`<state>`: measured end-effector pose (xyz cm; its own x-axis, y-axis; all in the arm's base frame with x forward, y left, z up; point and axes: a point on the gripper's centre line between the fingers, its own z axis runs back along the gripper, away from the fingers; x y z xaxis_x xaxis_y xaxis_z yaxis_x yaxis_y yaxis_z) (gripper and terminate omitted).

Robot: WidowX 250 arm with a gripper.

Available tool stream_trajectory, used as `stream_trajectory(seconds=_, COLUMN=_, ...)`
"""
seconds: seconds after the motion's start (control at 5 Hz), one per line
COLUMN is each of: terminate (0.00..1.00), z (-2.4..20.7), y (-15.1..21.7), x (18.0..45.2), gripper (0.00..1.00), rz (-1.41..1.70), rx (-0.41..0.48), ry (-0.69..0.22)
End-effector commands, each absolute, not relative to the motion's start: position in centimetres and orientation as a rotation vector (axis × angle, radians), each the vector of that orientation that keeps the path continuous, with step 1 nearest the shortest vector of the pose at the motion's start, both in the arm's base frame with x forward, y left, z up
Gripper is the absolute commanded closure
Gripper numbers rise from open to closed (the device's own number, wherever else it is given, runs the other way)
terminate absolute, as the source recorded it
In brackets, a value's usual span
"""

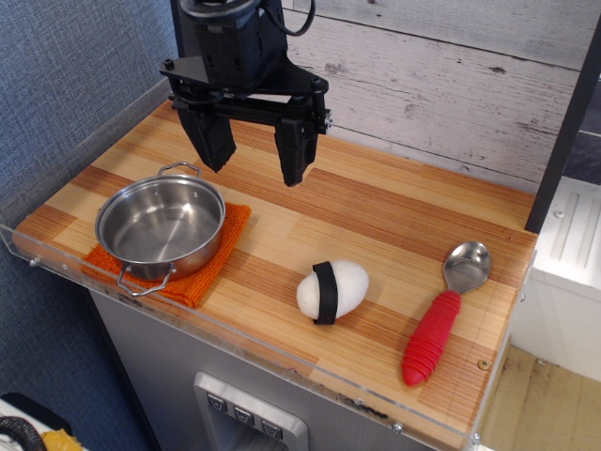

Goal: Move the pot to above the white and block object

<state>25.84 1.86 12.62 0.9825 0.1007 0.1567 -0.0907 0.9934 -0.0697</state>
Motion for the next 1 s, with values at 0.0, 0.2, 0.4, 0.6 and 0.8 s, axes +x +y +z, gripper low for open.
stream_trajectory(seconds=0.0, terminate=0.00, z=12.6, y=1.9, x=25.8, gripper=0.00, rz=0.096, rx=-0.062, ry=-0.161)
stream_trajectory(seconds=0.2, terminate=0.00, z=12.5, y=3.6, x=25.0, gripper=0.00, rz=0.108, rx=-0.058, ry=-0.166)
stream_trajectory(seconds=0.4, terminate=0.00, z=11.4, y=6.2, x=23.9, gripper=0.00, rz=0.134, rx=-0.053, ry=-0.159)
stream_trajectory(seconds=0.6, terminate=0.00, z=9.2, y=7.9, x=23.9, gripper=0.00, rz=0.154, rx=-0.042, ry=-0.160)
stream_trajectory(seconds=0.8, terminate=0.00, z=6.6, y=7.3, x=25.0, gripper=0.00, rz=0.145, rx=-0.050, ry=-0.179)
